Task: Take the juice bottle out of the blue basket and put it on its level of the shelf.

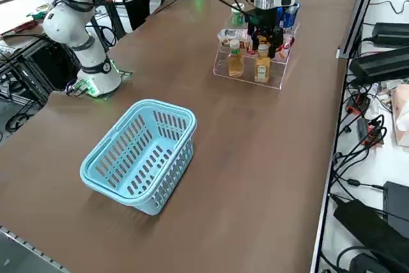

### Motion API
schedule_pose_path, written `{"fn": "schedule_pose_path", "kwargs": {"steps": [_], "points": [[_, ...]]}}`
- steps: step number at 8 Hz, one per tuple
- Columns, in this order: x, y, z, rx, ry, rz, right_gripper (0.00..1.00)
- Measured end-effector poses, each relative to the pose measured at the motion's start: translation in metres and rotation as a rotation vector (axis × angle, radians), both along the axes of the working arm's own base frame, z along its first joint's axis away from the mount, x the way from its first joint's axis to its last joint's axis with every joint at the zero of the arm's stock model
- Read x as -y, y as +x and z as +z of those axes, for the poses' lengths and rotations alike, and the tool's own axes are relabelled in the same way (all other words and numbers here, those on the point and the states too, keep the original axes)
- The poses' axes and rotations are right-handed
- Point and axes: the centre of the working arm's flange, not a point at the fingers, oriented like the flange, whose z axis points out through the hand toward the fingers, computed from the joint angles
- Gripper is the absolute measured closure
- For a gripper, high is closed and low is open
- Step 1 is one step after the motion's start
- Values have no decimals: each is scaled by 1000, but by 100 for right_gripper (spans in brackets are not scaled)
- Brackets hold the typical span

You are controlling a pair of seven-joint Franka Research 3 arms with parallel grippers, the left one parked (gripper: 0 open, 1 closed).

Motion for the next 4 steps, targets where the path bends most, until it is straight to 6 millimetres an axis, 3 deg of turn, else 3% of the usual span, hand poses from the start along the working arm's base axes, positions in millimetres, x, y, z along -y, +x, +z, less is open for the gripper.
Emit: {"fn": "schedule_pose_path", "kwargs": {"steps": [1,4], "points": [[1,1,10,10,1,-3,0],[16,-6,65,8,-7,-32,0]]}}
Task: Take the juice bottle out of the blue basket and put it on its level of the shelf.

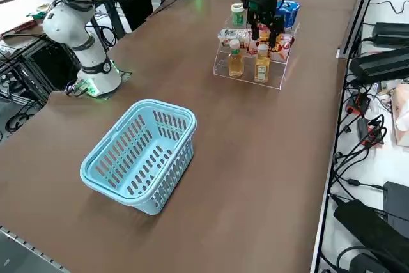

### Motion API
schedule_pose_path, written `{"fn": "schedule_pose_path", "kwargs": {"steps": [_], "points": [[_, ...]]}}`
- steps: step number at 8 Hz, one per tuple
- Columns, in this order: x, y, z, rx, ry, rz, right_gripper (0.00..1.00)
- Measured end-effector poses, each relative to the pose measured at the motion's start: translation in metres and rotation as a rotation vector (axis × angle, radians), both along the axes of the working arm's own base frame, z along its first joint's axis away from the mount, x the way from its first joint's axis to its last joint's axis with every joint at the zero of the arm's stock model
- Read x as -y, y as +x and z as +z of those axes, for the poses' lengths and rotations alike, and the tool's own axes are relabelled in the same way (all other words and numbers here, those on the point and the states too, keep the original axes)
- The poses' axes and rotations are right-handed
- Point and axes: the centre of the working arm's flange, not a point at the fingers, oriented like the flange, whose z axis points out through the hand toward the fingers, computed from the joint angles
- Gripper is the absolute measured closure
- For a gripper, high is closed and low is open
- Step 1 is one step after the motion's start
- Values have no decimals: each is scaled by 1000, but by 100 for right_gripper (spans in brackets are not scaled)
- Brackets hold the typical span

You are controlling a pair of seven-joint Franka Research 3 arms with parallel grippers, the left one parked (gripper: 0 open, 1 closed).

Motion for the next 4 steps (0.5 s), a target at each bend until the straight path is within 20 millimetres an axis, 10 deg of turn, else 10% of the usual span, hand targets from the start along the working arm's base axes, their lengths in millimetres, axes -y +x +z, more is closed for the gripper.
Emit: {"fn": "schedule_pose_path", "kwargs": {"steps": [4], "points": [[25,-22,89,16,28,-233,0]]}}
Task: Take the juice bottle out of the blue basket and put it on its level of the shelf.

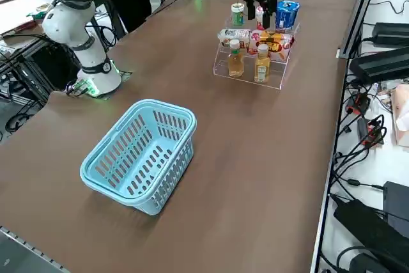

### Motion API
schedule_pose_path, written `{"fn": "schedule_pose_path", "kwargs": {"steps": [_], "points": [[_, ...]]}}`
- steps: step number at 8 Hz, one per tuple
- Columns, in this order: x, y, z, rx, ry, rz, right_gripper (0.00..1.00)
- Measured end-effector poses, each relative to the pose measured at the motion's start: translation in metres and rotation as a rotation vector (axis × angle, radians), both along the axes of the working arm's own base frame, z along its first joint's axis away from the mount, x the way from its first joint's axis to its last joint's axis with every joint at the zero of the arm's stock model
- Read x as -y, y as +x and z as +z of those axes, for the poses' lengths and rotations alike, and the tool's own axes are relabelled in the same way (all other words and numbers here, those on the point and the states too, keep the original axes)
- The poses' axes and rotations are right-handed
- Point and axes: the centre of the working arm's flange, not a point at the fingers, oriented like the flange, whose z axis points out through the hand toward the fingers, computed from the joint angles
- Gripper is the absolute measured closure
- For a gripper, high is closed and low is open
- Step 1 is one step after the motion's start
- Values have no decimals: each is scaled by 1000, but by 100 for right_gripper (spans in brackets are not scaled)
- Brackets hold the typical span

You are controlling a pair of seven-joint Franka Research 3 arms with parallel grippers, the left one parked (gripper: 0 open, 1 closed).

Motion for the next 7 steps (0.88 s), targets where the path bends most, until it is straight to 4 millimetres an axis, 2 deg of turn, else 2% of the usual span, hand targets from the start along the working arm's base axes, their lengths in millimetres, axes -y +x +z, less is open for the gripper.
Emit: {"fn": "schedule_pose_path", "kwargs": {"steps": [4,6,7], "points": [[35,-25,67,8,51,-364,0],[56,-39,92,18,57,-466,0],[74,-46,101,21,60,-501,0]]}}
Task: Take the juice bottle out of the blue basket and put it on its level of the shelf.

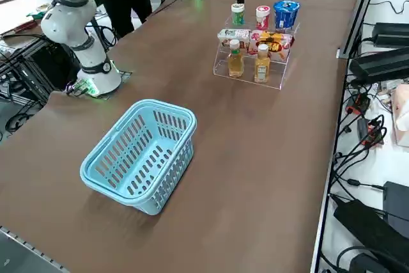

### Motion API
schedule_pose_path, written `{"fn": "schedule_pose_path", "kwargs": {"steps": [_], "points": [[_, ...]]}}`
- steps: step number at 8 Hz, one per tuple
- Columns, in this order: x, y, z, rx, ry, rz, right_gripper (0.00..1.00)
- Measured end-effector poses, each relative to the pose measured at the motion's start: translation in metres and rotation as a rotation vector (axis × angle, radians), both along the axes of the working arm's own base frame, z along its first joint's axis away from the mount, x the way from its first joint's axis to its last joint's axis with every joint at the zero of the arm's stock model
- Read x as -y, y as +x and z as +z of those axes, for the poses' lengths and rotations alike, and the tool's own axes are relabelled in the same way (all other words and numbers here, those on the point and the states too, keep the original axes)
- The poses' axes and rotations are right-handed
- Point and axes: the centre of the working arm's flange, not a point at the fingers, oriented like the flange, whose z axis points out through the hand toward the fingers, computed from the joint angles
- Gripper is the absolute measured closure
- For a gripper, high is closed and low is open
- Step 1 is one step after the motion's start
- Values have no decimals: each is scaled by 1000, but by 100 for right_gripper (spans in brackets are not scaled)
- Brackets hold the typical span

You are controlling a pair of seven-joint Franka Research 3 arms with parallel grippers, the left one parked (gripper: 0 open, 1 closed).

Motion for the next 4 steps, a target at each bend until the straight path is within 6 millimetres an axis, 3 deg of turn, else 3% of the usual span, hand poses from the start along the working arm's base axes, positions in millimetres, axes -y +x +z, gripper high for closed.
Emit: {"fn": "schedule_pose_path", "kwargs": {"steps": [3,4], "points": [[65,-28,18,-4,62,-129,0],[73,-39,25,-1,70,-189,0]]}}
